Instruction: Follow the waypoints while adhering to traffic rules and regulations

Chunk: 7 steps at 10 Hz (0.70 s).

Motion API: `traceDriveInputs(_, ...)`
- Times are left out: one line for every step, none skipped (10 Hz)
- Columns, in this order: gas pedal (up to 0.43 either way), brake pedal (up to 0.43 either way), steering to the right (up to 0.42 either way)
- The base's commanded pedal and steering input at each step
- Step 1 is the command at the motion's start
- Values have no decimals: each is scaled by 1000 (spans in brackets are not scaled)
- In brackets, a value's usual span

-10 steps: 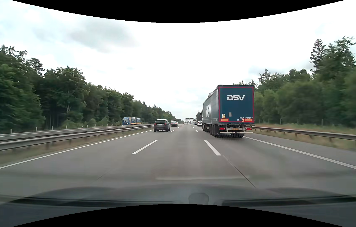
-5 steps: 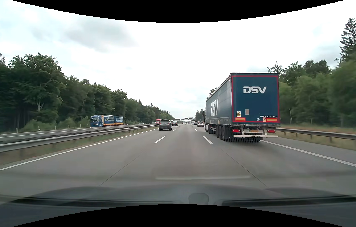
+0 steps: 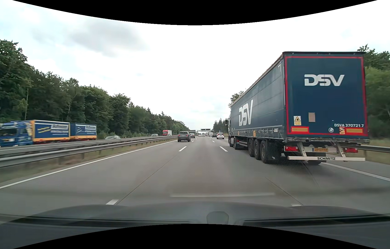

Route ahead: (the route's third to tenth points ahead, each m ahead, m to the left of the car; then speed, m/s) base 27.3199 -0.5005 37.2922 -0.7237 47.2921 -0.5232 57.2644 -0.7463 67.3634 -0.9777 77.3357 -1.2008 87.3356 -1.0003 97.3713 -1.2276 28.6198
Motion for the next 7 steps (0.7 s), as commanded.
traceDriveInputs(500,0,1)
traceDriveInputs(500,0,0)
traceDriveInputs(500,0,0)
traceDriveInputs(500,0,0)
traceDriveInputs(500,0,0)
traceDriveInputs(500,0,0)
traceDriveInputs(500,0,0)
